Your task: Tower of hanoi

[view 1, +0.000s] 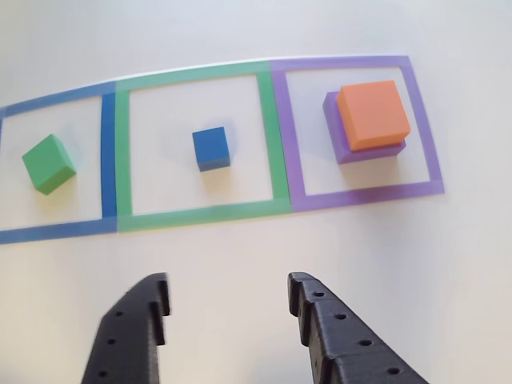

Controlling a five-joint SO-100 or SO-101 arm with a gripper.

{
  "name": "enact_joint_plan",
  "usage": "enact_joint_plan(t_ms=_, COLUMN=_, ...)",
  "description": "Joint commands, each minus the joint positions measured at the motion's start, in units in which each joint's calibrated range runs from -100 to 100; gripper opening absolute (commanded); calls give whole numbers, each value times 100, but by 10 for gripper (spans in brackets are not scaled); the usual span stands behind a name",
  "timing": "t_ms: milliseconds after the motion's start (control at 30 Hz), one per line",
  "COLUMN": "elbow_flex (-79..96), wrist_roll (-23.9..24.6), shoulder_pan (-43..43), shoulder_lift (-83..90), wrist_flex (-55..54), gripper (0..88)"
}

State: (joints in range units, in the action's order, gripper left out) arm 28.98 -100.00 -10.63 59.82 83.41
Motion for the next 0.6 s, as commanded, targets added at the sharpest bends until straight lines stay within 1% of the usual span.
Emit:
enact_joint_plan(t_ms=0, elbow_flex=1241, wrist_roll=0, shoulder_pan=-282, shoulder_lift=477, wrist_flex=-1126, gripper=254)
enact_joint_plan(t_ms=200, elbow_flex=3413, wrist_roll=0, shoulder_pan=-504, shoulder_lift=998, wrist_flex=-3270, gripper=308)
enact_joint_plan(t_ms=367, elbow_flex=5040, wrist_roll=0, shoulder_pan=-549, shoulder_lift=1174, wrist_flex=-5318, gripper=347)
enact_joint_plan(t_ms=567, elbow_flex=6384, wrist_roll=0, shoulder_pan=-481, shoulder_lift=461, wrist_flex=-7868, gripper=366)
